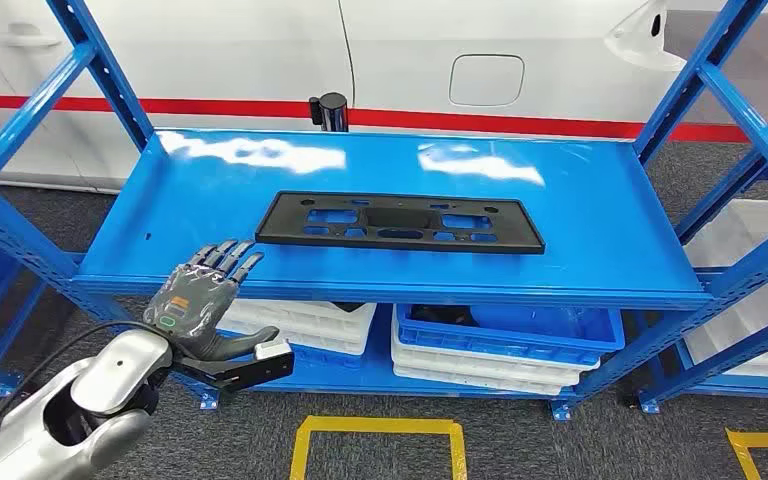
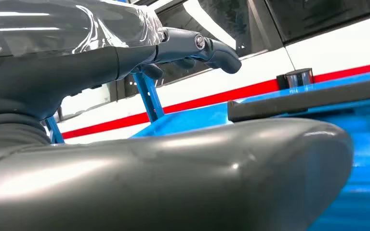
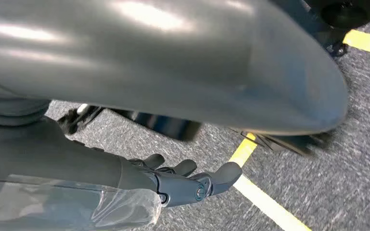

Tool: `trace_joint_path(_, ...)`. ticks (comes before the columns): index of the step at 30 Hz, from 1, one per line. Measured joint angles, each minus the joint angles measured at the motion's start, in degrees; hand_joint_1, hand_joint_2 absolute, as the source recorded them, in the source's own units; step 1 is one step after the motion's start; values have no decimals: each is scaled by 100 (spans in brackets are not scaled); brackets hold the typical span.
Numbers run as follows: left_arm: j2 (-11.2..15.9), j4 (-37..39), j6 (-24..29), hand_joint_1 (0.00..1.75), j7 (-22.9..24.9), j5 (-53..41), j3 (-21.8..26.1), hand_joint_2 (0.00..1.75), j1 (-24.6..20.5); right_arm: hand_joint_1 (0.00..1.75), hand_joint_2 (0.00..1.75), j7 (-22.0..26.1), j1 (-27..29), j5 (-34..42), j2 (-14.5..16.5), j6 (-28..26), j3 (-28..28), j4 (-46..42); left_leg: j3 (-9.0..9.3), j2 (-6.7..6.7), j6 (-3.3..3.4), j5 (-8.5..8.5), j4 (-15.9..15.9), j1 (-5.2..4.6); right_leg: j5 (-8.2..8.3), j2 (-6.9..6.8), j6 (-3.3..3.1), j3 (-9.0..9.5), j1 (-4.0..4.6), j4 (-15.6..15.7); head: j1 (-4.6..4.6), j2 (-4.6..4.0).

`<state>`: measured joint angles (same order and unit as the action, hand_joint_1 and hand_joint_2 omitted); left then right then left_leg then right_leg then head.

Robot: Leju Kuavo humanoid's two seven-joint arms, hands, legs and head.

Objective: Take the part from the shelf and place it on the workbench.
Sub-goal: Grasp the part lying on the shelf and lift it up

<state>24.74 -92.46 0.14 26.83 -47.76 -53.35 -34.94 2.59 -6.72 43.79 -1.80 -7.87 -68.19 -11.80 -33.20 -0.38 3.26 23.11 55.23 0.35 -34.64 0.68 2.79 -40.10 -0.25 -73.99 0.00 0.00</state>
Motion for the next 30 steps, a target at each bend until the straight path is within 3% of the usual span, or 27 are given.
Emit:
trace_joint_path(2,0,8,58,0,29,26,14,0,1,0,0,-1,2,1,2,0,-1,0,25,-8,2,19,0,-9,177,0,-17,-8,1,137,0,0)
trace_joint_path(3,0,16,120,0,51,58,32,0,1,0,0,-1,2,1,3,0,-2,0,54,-14,4,40,0,-16,387,0,-36,41,4,374,0,0)
trace_joint_path(5,1,49,249,0,76,134,88,0,1,0,0,-1,-2,1,3,0,-2,0,122,-24,-16,90,-1,-30,875,1,-93,373,27,1231,1,0)
trace_joint_path(7,5,99,345,0,83,175,151,0,0,0,0,-1,-7,4,4,0,0,0,151,-31,-53,129,-2,-43,1085,0,-137,603,60,1781,0,0)
trace_joint_path(10,13,171,391,0,91,183,215,0,-1,0,0,-2,-6,8,8,-1,0,0,146,-32,-128,162,-11,-33,1089,-3,-195,639,70,1886,-1,-1)
trace_joint_path(12,22,216,386,0,96,167,255,0,-9,0,0,-1,-11,9,10,-2,0,0,42,-22,-187,318,222,-22,1110,-5,-242,670,47,1936,-6,-1)
trace_joint_path(15,32,297,337,0,129,120,283,0,-17,0,0,-2,-15,10,23,-2,0,0,-508,-14,-272,802,1329,-3,1102,-8,-271,693,36,1951,-18,0)
trace_joint_path(17,33,342,302,0,144,94,280,0,-5,0,0,-6,-11,10,29,-2,0,0,-792,-12,-307,905,1815,9,1091,-8,-275,698,34,1949,-19,0)
trace_joint_path(19,33,368,287,0,154,60,281,0,-4,0,0,-8,-10,10,35,-2,0,0,-705,-7,-330,664,1537,29,1073,-5,-263,721,23,1947,-20,0)
trace_joint_path(21,33,394,283,0,167,28,281,0,-24,0,0,-8,-11,9,43,-2,0,1,-331,1,-353,244,702,56,1040,4,-225,765,13,1943,-21,0)
trace_joint_path(23,33,426,282,0,177,9,279,0,-52,0,0,-9,-18,8,45,-2,1,1,-45,-9,-313,20,90,54,1007,17,-175,781,28,1929,-20,0)
trace_joint_path(27,33,481,277,0,180,-10,280,0,-85,0,0,-13,-15,7,45,-1,0,0,13,-25,-148,3,-21,24,945,16,-89,756,20,1874,-12,0)
trace_joint_path(28,33,490,278,0,182,-15,281,0,-99,0,0,-13,-17,7,46,-1,0,0,27,-21,-110,1,-29,29,849,9,-63,696,13,1720,-9,0)
trace_joint_path(30,33,507,278,0,186,-24,282,0,-116,0,0,-11,-18,7,48,-1,0,0,53,-10,-57,14,-35,30,511,-4,-28,378,3,1020,-1,0)
